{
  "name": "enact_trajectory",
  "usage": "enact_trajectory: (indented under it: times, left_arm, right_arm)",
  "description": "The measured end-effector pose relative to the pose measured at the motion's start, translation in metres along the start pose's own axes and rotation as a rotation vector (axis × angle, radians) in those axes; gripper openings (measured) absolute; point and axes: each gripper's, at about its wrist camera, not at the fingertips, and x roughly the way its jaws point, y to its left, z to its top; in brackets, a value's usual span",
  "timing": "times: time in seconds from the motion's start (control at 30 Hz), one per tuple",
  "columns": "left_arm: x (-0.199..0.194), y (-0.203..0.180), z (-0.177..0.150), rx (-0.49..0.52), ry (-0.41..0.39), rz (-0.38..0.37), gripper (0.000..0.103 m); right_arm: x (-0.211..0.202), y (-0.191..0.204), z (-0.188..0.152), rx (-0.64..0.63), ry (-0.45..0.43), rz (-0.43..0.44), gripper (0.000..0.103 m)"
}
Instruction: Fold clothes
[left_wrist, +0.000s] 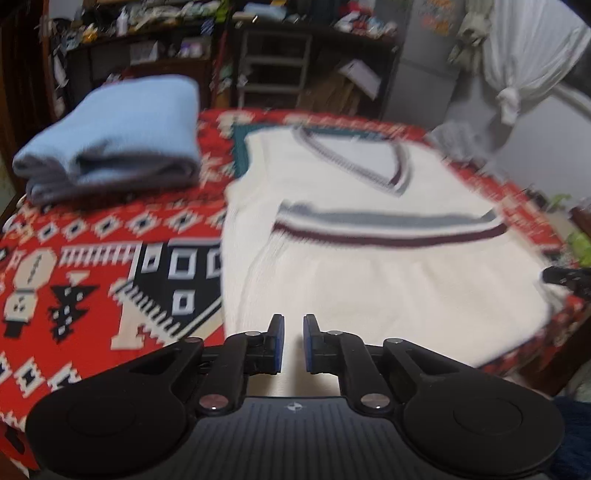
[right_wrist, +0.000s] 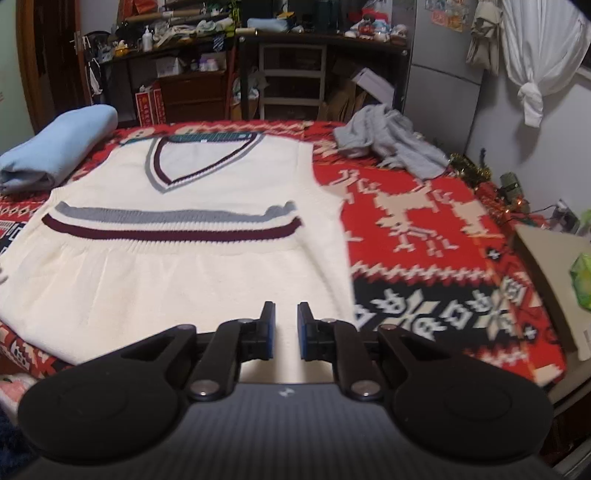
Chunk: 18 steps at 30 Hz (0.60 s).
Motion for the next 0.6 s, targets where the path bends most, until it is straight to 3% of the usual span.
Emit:
enact_trajectory:
  times: [0.17,0.3,0.6]
  left_arm:
    - [-0.008,0.016,-0.015,-0.003,0.002,0.023,0.01]
    - [-0.02,0.023,-0.028,-0.048,0.001,-0.003,0.01]
    - [-0.022,0.02,-0.025,-0.047,0.019,0.007,0.009]
  right_arm:
    - [0.007,-0.012,-0.013,0.034,0.006,-0.008,0.013]
    - [-0.006,-0.027,-0.027,0.058,-0.01,-0.002,0.016]
    - [-0.018,-0.031,-0.031,0.075,0.014,0.016,0.016]
